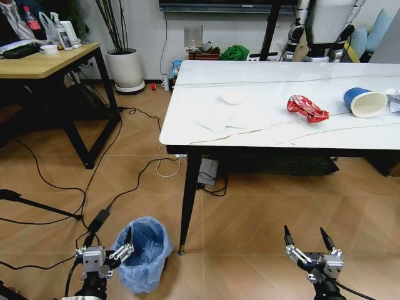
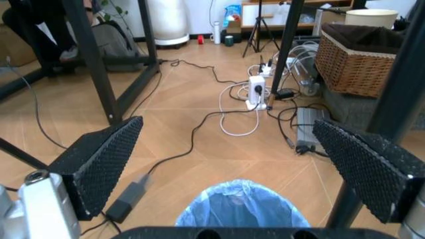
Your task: Pick up the trash bin and place the trash from the table into it.
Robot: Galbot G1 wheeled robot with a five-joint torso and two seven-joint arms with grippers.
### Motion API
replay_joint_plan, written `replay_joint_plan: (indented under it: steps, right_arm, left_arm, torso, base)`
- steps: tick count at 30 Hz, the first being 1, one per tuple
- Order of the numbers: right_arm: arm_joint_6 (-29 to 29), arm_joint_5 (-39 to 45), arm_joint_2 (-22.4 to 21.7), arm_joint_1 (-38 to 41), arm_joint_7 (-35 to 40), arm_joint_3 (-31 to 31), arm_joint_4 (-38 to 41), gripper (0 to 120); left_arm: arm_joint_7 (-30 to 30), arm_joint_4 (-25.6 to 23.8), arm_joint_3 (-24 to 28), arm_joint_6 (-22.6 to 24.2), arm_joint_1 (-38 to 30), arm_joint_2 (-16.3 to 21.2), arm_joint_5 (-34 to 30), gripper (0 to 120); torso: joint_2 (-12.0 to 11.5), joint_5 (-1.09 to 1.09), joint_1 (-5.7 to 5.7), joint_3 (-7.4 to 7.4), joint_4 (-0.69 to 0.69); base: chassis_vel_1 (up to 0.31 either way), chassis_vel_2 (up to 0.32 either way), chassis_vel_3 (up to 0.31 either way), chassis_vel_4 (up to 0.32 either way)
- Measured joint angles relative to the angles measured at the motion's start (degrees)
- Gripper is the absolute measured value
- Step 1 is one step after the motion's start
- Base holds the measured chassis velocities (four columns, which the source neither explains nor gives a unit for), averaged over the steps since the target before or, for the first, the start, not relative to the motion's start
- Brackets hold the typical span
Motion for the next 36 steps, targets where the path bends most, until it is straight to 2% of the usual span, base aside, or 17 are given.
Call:
replay_joint_plan:
  steps: [23, 36]
  right_arm:
    - [0.37, 0.16, -0.09, -0.17, -0.12, -0.07, -0.22, 100]
    - [0.50, 0.16, 0.07, -0.03, -0.20, -0.29, -0.41, 100]
  left_arm:
    - [0.00, 0.23, 0.17, -0.02, 0.28, -0.15, 0.76, 100]
    - [0.04, 0.47, 0.00, -0.10, 0.34, -0.21, 0.82, 100]
  torso:
    - [-4.96, 0.00, -1.59, -3.36, 0.00]
    - [-8.23, 0.00, -2.34, -5.89, 0.00]
  base:
    - [0.000, 0.000, 0.000, 0.000]
    - [0.000, 0.000, 0.000, 0.000]
